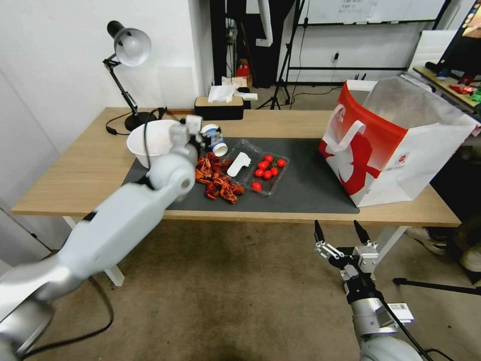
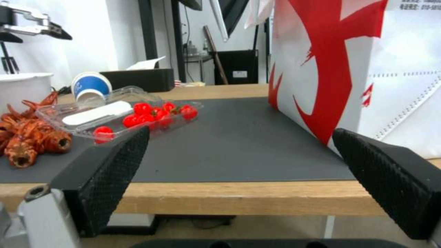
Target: Pick up the trash from the table and place it into the takeout bag.
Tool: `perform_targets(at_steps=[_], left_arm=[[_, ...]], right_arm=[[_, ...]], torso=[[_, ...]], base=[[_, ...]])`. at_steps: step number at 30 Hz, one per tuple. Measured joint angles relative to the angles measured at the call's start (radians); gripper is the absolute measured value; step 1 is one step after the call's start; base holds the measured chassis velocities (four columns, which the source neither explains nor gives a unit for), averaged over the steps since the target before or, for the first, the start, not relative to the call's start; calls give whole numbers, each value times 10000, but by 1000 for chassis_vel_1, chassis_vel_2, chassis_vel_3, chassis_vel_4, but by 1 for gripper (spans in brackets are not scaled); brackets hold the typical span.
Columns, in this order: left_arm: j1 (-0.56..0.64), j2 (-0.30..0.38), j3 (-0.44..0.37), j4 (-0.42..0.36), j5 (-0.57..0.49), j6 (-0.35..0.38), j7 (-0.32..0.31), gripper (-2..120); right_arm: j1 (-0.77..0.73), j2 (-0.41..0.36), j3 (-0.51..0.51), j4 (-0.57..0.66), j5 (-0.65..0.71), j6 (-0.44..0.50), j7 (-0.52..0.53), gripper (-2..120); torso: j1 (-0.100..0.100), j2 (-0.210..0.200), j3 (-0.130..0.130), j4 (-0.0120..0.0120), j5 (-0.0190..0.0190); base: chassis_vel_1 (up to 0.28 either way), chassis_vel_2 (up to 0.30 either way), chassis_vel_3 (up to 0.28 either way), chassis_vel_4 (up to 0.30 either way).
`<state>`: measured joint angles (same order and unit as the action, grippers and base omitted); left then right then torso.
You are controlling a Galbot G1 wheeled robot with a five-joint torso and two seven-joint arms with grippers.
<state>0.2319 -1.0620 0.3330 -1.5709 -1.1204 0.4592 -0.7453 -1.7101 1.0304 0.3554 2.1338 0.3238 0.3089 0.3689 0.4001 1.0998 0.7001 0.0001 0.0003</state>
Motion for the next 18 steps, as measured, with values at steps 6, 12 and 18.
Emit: perform_targets(at_steps=[6, 12, 18], left_arm=[[-893, -834, 605, 1075, -1177, 634, -901, 100], [-1595, -1805, 850, 2374, -2141, 978, -1499, 100], [-1839, -2552, 905, 3795, -2463, 990, -1822, 100]], right_arm=[[-79, 26, 111, 17, -6, 0, 13, 100], [-83, 25, 164, 8, 2, 0, 24, 100], [-68, 38, 160, -30, 29, 10, 22, 100]], torso=[[0, 1, 0, -1, -3], [-1, 2, -1, -2, -1], [-1, 1, -1, 0, -3]], base=[[0, 0, 0, 0], [0, 0, 0, 0], [0, 0, 0, 0]])
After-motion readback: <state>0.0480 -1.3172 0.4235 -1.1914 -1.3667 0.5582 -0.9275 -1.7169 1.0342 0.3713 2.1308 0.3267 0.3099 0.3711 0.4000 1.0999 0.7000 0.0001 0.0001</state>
